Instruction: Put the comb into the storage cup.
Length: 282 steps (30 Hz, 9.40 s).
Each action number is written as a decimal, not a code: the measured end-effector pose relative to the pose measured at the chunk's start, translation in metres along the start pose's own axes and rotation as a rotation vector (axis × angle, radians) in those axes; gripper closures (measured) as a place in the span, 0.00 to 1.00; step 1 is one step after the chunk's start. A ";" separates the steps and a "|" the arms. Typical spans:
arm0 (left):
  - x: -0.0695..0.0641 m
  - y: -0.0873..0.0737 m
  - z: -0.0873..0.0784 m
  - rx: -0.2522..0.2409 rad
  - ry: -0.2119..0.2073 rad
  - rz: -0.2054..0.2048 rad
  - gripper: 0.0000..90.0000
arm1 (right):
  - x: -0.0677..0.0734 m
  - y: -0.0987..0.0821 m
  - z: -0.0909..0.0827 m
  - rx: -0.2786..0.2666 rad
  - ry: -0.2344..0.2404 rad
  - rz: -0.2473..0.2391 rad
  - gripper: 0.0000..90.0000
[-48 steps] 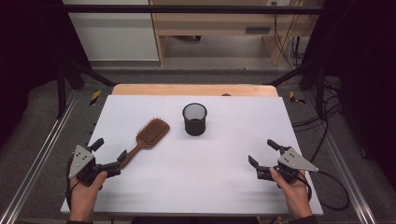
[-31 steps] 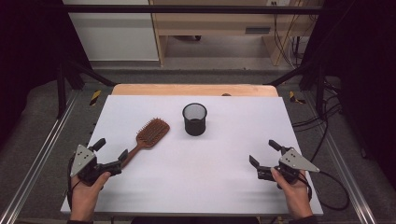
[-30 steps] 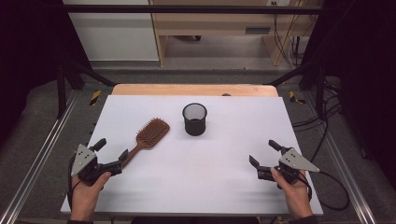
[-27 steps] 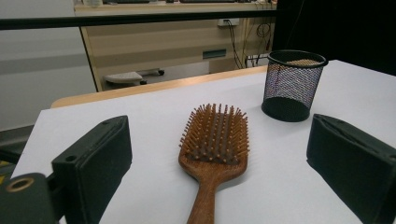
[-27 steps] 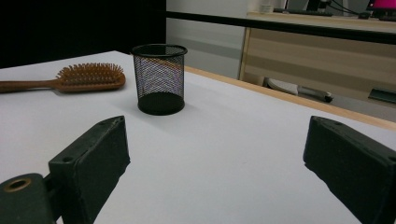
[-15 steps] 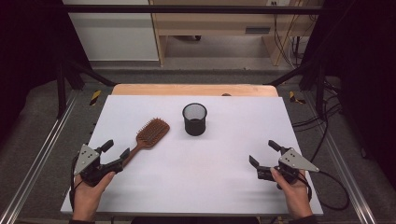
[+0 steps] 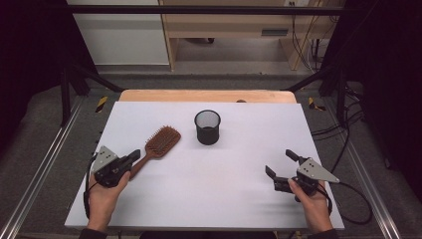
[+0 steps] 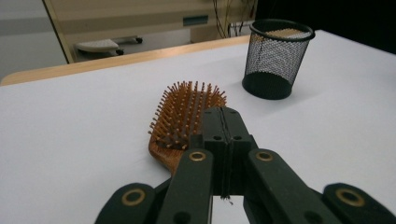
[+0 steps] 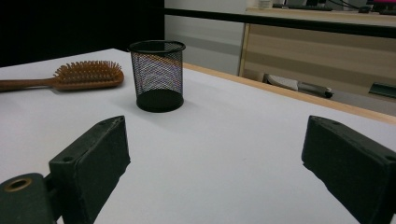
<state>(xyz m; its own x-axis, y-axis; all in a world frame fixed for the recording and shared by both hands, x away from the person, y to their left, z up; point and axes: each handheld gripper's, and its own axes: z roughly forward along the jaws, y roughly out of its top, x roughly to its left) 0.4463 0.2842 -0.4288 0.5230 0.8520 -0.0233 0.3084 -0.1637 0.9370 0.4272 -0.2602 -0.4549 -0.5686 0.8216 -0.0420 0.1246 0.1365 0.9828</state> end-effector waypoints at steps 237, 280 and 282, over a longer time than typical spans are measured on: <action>0.032 -0.012 0.027 0.603 -0.069 0.158 0.80 | 0.001 0.000 -0.001 0.011 0.049 0.001 0.09; -0.049 0.024 0.035 0.135 -0.093 0.157 0.80 | 0.016 0.010 0.003 0.007 0.096 0.098 0.08; -0.056 0.027 0.039 0.117 -0.089 0.170 0.80 | 0.017 0.011 0.004 0.003 0.098 0.107 0.07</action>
<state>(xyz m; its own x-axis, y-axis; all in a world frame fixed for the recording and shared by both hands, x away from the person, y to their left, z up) 0.4559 0.2128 -0.4157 0.6420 0.7607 0.0959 0.2975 -0.3625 0.8832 0.4217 -0.2426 -0.4455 -0.6287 0.7734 0.0814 0.1918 0.0528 0.9800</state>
